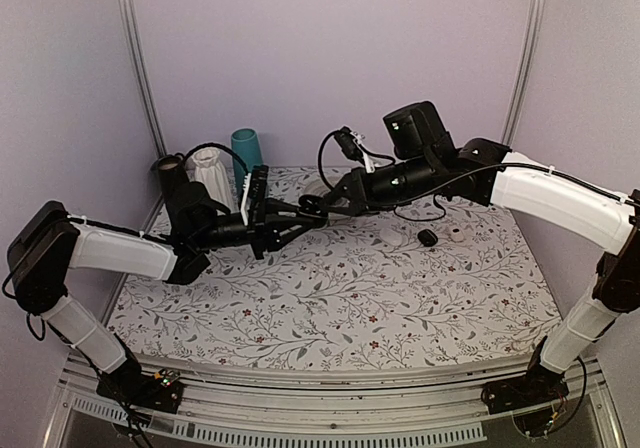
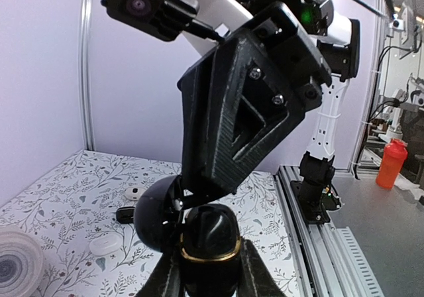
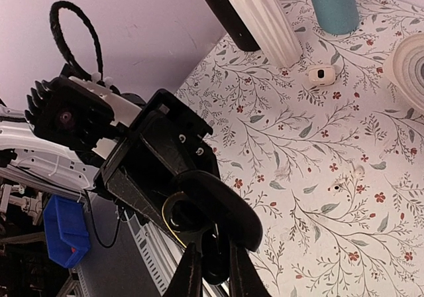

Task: Insert the wireless bluetooth earbuds into the charging case
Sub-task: Pick up the right earbud from the right side groove of the charging case, then place the right earbud in the right side groove of the charging case.

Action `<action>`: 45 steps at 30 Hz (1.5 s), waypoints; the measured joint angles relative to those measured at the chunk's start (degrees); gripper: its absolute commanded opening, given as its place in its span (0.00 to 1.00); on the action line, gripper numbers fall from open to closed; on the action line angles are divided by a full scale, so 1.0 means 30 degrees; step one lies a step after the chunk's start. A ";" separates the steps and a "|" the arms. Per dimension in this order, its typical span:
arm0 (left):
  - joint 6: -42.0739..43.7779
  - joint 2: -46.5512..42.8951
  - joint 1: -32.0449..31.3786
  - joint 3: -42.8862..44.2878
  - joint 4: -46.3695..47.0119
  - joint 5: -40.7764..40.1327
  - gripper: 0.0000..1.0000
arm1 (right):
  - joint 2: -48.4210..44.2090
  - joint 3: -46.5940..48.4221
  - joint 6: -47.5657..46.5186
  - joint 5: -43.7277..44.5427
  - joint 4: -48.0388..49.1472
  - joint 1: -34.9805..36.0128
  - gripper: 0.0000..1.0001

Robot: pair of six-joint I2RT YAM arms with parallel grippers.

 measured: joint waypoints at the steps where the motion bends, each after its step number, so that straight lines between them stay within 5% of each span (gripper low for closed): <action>1: 0.0219 -0.0015 -0.0007 0.0000 -0.0102 -0.0058 0.00 | 0.0029 0.0007 -0.0036 -0.0044 -0.0131 -0.0015 0.06; 45: 0.8546 -0.1333 -0.0211 -0.0328 -0.5778 -0.0925 0.00 | 0.1705 0.1574 -0.2907 -0.1144 -0.5173 -0.0109 0.06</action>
